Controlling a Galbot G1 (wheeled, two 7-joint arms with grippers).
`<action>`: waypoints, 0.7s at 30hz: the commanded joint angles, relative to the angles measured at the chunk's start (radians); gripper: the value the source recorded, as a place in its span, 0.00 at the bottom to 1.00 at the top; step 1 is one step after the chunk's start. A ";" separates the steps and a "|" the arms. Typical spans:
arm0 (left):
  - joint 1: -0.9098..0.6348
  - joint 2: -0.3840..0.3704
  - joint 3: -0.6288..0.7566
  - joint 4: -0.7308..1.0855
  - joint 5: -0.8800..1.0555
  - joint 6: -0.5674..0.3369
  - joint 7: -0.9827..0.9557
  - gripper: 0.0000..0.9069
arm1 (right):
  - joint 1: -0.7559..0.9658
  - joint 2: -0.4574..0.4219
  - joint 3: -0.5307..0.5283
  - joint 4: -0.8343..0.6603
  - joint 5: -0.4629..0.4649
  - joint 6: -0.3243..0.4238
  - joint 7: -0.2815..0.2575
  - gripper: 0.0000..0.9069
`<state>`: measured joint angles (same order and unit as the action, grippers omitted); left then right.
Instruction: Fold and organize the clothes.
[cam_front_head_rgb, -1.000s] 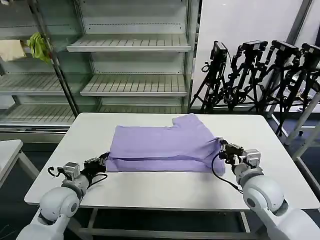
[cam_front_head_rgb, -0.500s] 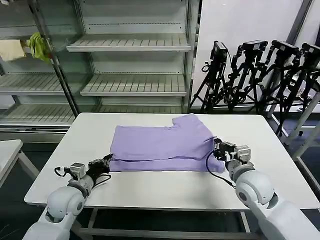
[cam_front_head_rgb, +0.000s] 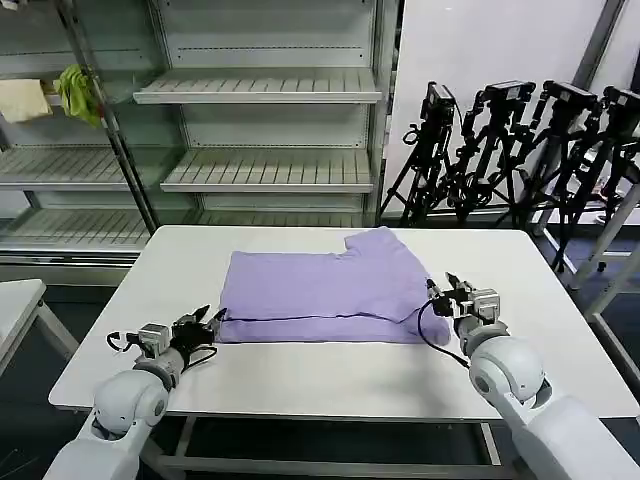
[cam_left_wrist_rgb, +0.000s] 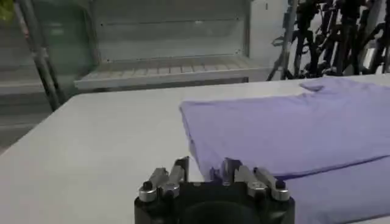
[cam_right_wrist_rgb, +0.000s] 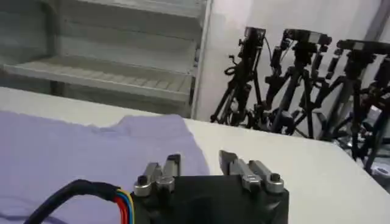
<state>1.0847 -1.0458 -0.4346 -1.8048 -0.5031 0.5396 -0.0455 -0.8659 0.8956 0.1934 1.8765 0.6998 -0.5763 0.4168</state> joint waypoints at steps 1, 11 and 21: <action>0.024 0.009 -0.039 -0.006 0.004 -0.003 -0.009 1.00 | -0.017 -0.007 0.028 -0.014 -0.001 -0.001 0.005 1.00; 0.097 0.011 -0.123 -0.118 -0.014 -0.007 -0.018 1.00 | -0.324 -0.108 0.190 0.244 0.020 -0.001 -0.016 1.00; 0.206 -0.036 -0.075 -0.215 -0.055 0.037 -0.037 1.00 | -0.500 -0.118 0.252 0.369 0.001 -0.002 0.000 1.00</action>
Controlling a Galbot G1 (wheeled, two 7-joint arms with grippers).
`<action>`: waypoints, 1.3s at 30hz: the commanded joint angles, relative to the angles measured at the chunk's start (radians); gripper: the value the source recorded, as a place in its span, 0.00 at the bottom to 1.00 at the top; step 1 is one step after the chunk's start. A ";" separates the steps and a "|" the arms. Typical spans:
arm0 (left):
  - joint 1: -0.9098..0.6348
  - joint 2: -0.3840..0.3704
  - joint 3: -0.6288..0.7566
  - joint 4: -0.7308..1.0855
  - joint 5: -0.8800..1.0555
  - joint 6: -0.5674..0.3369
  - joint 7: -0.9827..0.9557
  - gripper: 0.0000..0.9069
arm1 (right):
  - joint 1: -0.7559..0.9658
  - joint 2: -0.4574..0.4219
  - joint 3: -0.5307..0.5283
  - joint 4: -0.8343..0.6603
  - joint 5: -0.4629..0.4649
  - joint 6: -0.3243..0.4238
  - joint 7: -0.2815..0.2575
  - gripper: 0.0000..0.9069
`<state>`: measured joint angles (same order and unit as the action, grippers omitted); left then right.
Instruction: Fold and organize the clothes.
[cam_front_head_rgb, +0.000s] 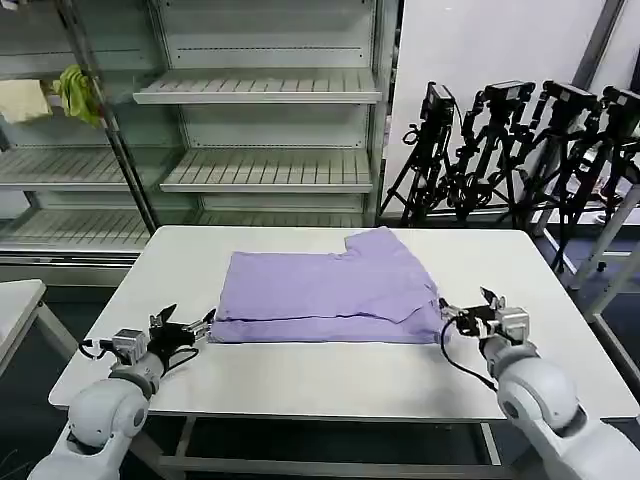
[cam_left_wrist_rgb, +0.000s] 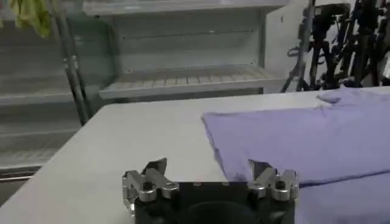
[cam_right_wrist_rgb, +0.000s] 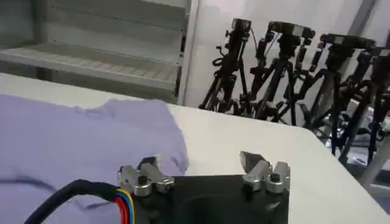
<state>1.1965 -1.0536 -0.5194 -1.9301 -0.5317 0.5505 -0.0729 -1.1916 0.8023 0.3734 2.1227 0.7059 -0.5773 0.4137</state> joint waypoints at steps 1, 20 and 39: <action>0.100 -0.034 0.016 -0.086 -0.025 0.026 -0.009 1.00 | -0.180 -0.020 0.070 0.127 -0.006 -0.001 0.005 1.00; 0.075 -0.055 0.039 -0.021 -0.005 0.019 0.007 1.00 | -0.145 0.077 0.008 0.018 -0.063 0.010 -0.024 0.90; 0.043 -0.056 0.045 0.011 0.010 0.005 0.020 1.00 | -0.096 0.127 -0.013 -0.058 -0.108 0.042 -0.057 0.74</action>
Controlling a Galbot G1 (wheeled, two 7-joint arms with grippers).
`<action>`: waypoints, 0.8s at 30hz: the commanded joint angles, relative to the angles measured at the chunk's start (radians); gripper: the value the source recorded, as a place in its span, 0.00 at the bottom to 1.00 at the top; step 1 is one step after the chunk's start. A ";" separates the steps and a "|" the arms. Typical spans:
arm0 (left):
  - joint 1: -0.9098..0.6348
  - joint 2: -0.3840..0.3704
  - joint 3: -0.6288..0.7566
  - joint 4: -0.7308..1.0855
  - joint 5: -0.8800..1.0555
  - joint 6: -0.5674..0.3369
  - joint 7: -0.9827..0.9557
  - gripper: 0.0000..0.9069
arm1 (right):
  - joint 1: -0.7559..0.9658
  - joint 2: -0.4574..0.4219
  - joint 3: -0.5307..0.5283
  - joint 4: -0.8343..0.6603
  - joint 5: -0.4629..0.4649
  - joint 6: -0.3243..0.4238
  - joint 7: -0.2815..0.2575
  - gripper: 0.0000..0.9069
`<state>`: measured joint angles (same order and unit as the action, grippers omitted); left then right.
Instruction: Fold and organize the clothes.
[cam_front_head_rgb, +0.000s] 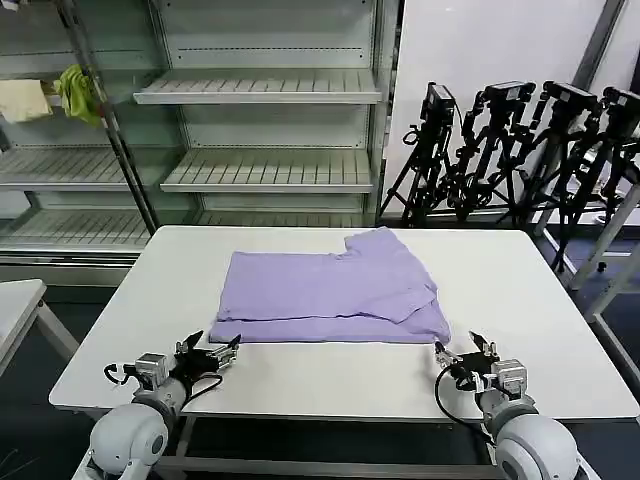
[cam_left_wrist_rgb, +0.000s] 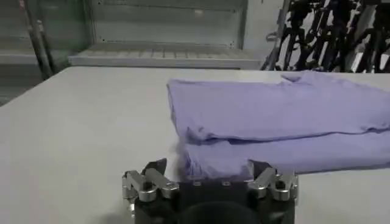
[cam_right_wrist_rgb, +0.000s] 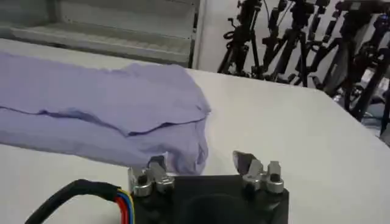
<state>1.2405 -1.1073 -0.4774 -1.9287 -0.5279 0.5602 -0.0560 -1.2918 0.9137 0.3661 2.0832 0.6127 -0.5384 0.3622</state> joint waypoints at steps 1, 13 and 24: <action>-0.001 -0.002 0.004 0.012 0.008 -0.006 0.004 1.00 | 0.004 0.017 -0.006 -0.021 -0.019 0.004 -0.007 0.73; -0.001 -0.003 0.009 0.012 0.021 -0.014 0.012 0.61 | 0.005 0.018 -0.008 -0.022 -0.033 0.008 -0.018 0.34; 0.000 -0.006 0.011 0.012 0.033 -0.022 0.017 0.02 | 0.001 0.019 -0.004 -0.027 -0.045 0.016 -0.028 0.00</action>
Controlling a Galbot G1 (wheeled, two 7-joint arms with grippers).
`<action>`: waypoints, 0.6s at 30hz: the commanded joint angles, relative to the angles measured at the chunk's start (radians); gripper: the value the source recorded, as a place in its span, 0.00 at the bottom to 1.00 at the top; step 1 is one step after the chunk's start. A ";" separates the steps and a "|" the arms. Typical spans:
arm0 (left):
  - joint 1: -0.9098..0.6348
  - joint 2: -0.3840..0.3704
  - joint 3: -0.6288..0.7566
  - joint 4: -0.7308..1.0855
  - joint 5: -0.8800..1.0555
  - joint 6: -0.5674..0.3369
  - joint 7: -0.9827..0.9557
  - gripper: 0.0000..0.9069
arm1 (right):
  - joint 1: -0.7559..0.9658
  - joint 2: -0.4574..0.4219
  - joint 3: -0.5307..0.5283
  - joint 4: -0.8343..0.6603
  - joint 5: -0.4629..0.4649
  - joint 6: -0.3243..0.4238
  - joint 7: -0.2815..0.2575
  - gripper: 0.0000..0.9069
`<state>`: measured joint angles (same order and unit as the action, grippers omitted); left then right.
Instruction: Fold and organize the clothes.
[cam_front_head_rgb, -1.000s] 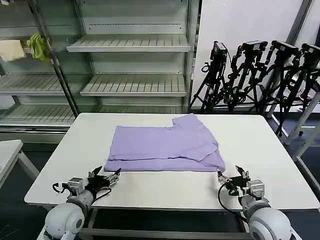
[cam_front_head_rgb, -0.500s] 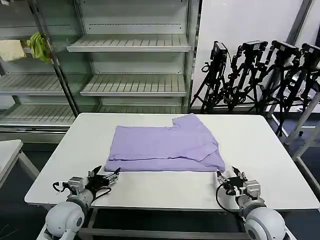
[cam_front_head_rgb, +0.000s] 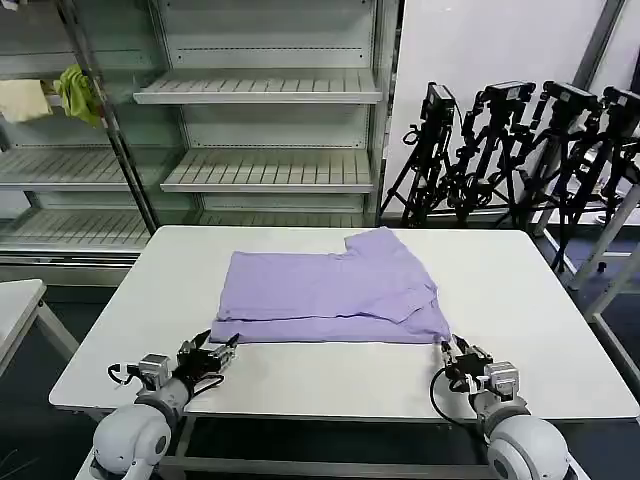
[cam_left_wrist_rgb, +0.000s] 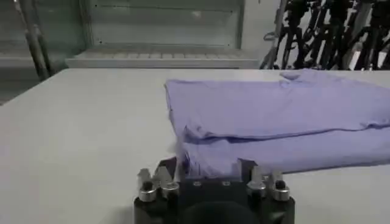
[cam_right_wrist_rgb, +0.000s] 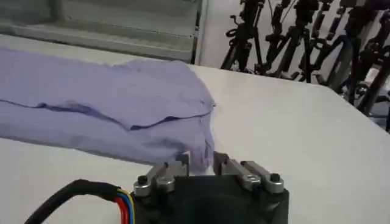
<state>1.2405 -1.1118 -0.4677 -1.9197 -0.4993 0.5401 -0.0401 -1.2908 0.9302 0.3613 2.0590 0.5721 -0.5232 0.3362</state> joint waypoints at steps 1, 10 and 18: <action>0.000 -0.002 0.001 0.004 0.005 -0.002 0.003 0.01 | 0.000 0.002 0.001 -0.004 -0.006 0.002 -0.003 0.00; 0.004 -0.005 0.005 0.012 0.029 -0.017 0.012 0.00 | 0.000 0.001 -0.003 -0.009 -0.015 0.010 -0.012 0.00; 0.019 -0.009 0.011 0.008 0.049 -0.028 0.015 0.00 | -0.017 -0.004 0.000 0.008 -0.017 0.011 -0.012 0.00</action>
<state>1.2516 -1.1204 -0.4591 -1.9080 -0.4663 0.5151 -0.0282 -1.3012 0.9272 0.3597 2.0575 0.5565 -0.5116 0.3240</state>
